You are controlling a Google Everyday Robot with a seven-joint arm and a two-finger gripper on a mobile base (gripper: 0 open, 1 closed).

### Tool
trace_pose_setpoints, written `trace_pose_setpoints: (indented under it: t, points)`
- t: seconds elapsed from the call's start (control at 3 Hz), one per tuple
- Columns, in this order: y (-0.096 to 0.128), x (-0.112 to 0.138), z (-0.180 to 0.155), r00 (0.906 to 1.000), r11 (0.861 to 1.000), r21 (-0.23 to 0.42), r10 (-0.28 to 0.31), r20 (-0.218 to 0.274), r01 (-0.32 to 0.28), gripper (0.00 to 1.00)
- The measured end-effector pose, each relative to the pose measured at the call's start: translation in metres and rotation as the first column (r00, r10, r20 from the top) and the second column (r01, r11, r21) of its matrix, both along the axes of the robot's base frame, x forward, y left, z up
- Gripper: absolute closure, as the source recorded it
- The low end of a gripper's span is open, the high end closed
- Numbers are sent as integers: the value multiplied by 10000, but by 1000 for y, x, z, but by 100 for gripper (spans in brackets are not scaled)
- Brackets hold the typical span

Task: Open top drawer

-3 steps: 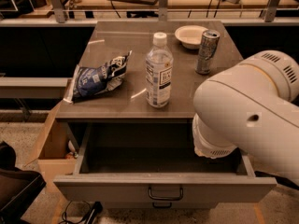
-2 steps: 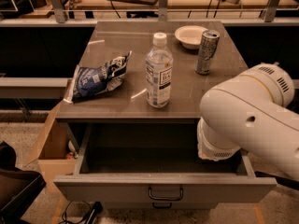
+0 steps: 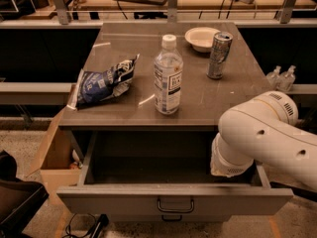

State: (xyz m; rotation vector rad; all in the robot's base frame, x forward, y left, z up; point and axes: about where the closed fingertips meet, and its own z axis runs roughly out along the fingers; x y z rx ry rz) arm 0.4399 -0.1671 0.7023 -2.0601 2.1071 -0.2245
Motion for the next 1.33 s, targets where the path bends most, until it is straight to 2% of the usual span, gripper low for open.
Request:
trace_pose_setpoints:
  t: [0.33, 0.67, 1.0, 1.33]
  points:
    - [-4, 0, -27, 9988, 9999, 69, 80, -485, -77, 100]
    - [-7, -6, -44, 9919, 9995, -154, 254, -1243, -275, 100]
    - [-10, -27, -48, 9762, 9976, -555, 280, -2148, -408, 100]
    - [-16, -62, -42, 9590, 9970, -720, 65, -2832, -280, 100]
